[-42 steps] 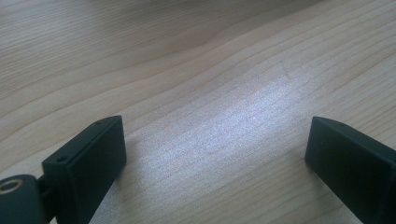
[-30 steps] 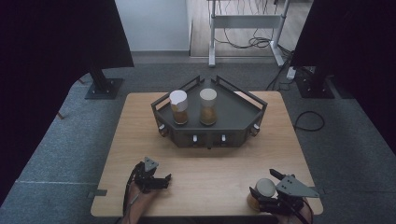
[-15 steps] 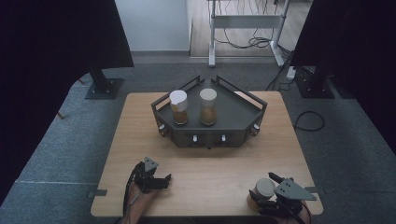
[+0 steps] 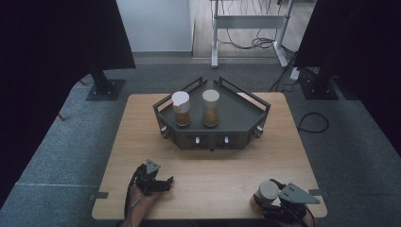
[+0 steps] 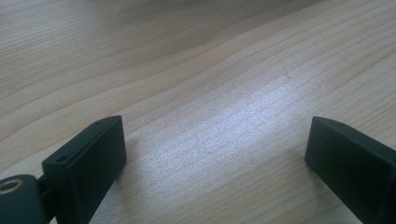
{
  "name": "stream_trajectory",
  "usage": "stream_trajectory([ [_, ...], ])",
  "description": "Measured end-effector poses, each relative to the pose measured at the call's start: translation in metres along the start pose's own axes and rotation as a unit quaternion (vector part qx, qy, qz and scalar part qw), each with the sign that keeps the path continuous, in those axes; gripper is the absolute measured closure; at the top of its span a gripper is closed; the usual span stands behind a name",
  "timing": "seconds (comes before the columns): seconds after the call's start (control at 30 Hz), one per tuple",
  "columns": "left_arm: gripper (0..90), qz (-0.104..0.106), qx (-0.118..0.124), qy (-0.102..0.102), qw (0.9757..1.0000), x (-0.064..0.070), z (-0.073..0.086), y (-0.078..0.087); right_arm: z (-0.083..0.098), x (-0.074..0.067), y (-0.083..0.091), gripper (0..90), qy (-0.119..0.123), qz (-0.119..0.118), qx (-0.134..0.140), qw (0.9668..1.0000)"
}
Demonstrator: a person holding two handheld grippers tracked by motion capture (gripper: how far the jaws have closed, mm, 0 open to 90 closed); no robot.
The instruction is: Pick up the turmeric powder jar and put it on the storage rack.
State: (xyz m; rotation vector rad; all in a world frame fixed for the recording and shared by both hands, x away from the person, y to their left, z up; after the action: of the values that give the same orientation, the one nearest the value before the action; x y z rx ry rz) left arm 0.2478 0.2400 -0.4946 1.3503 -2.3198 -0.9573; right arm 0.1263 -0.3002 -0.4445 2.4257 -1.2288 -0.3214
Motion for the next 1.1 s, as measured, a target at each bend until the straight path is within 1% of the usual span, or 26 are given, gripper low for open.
stream_trajectory([
  [0.17,4.7,0.000,0.000,0.000,1.0000,-0.0001,0.0000,0.0000,0.0000,-0.0015,0.0008,24.1,0.005,0.006,-0.004,1.0000],
  [0.33,4.7,0.000,0.000,0.000,1.0000,-0.0001,0.0000,0.0000,0.0004,0.0013,0.0027,27.6,0.000,0.004,-0.005,1.0000],
  [0.43,4.7,0.000,0.000,0.000,1.0000,-0.0001,0.0000,0.0001,0.0012,0.0025,0.0036,32.4,-0.001,0.005,-0.003,1.0000],
  [0.63,4.7,0.000,0.000,0.000,1.0000,-0.0001,0.0000,0.0001,0.0020,0.0043,0.0041,33.0,-0.006,0.003,-0.002,1.0000],
  [0.77,4.7,0.000,0.000,0.000,1.0000,-0.0002,0.0000,0.0001,0.0018,0.0023,0.0040,33.2,-0.011,0.008,-0.002,0.9999],
  [1.1,4.7,0.000,0.000,-0.001,1.0000,-0.0002,0.0000,0.0000,-0.0005,-0.0015,0.0021,33.3,-0.011,0.010,-0.005,0.9999],
])
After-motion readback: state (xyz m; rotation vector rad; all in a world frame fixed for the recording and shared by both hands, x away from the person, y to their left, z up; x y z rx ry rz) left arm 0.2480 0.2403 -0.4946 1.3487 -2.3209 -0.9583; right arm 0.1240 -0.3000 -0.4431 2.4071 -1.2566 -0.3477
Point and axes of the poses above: each handheld gripper's, and its own axes: y roughly backward along the jaws, z roughly out of its underside, x roughly to its right, the point moved 4 cm from there along -y, roughly forward along the jaws, and after that the axes turned 4 degrees about -y, right-handed, at the moved point
